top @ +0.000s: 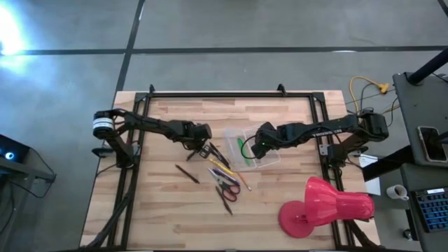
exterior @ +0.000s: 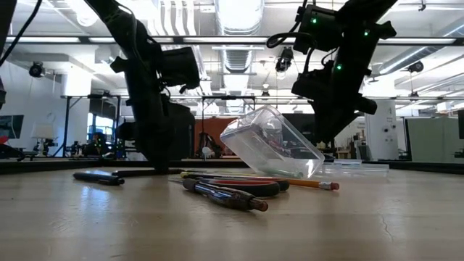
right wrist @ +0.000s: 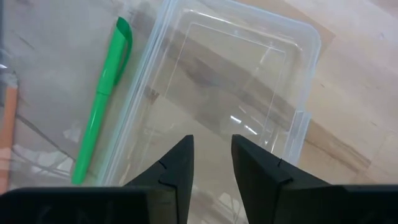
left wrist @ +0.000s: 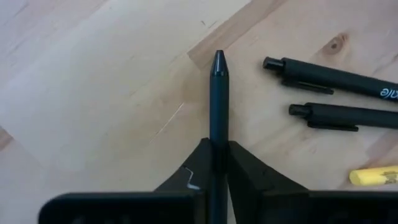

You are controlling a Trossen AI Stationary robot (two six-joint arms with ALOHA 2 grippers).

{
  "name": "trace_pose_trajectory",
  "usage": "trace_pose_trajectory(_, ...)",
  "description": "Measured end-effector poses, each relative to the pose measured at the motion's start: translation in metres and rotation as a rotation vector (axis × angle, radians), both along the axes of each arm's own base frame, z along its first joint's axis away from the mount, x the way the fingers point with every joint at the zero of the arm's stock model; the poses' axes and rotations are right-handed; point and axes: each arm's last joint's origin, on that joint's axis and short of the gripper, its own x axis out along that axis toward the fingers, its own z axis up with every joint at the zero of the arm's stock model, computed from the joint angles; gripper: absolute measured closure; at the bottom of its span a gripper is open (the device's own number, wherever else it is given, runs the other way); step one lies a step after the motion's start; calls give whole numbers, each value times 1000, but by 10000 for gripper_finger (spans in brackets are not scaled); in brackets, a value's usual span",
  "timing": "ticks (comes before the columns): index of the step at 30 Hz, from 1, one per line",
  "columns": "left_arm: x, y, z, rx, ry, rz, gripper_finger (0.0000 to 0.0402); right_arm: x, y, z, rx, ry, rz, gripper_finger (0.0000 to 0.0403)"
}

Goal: Pick & place school supplies into a supply box
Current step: Put the black pen into the transparent supply box

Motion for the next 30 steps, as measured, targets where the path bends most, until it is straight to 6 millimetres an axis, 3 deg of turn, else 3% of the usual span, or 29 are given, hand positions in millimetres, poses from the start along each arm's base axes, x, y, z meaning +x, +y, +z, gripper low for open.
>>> trace_pose_trajectory(7, -11, -3, 33, 8, -65, -9, 390, 0, 0, 0, -4, 4, 15, 301)
trace_pose_trajectory(11, -15, -3, 84, 89, -283, -48, 390, 4, 1, 1, -10, -13, 96, 303)
trace_pose_trajectory(14, -25, -5, 112, 126, -389, -49, 391, 12, 3, 4, 13, -80, 206, 309)
trace_pose_trajectory(18, -37, -7, 149, 179, -579, -54, 391, 22, 1, 4, 28, -173, 224, 319)
trace_pose_trajectory(21, -38, -8, 165, 210, -707, -86, 391, 32, -1, 4, 68, -266, 234, 326)
trace_pose_trajectory(25, -26, -14, 190, 221, -994, -276, 391, 41, -1, 4, 103, -344, 262, 334)
trace_pose_trajectory(27, -19, -13, 195, 227, -1067, -293, 391, 38, -1, 4, 116, -331, 232, 337)
trace_pose_trajectory(30, -5, -6, 185, 217, -1012, -248, 391, 24, 0, 8, 86, -271, 77, 343)
